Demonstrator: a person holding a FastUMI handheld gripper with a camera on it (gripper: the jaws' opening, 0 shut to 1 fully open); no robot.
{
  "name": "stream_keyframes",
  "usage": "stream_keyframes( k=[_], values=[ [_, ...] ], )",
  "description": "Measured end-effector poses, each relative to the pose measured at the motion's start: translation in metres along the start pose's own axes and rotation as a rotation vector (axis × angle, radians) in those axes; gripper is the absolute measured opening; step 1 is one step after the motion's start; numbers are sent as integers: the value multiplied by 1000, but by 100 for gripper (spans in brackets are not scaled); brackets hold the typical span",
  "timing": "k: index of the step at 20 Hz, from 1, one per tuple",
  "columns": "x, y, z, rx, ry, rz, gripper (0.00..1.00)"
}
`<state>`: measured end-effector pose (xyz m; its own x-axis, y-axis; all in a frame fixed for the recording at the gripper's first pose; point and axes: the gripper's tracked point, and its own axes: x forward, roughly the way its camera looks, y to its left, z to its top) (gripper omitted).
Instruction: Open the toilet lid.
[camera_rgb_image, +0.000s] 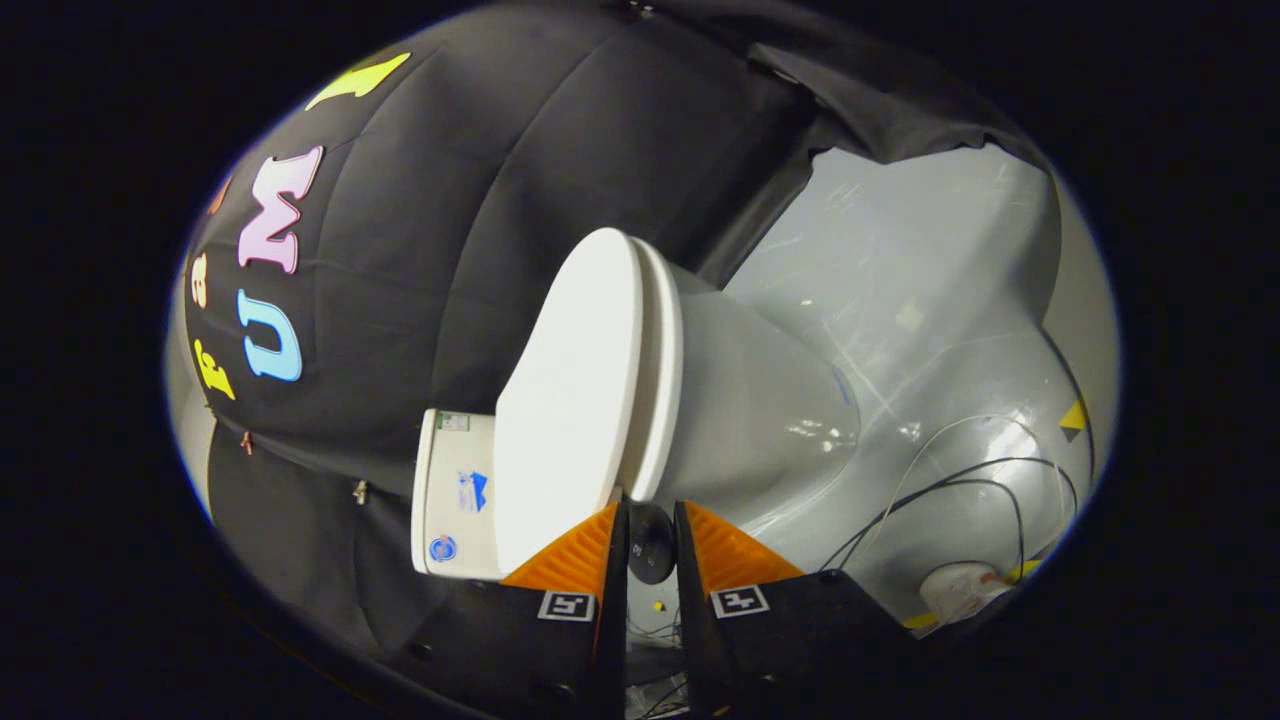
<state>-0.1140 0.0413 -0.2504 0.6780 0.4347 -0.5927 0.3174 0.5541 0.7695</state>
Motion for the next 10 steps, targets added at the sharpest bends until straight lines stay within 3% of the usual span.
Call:
stream_keyframes(
  k=[1, 3, 8, 10],
  values=[
    [-3, -6, 2, -1, 8, -10, 28],
    [0, -6, 1, 58, 0, -1, 16],
    [4, -4, -4, 14, -7, 22, 14],
    [3, -2, 2, 42, -10, 10, 5]
  ],
)
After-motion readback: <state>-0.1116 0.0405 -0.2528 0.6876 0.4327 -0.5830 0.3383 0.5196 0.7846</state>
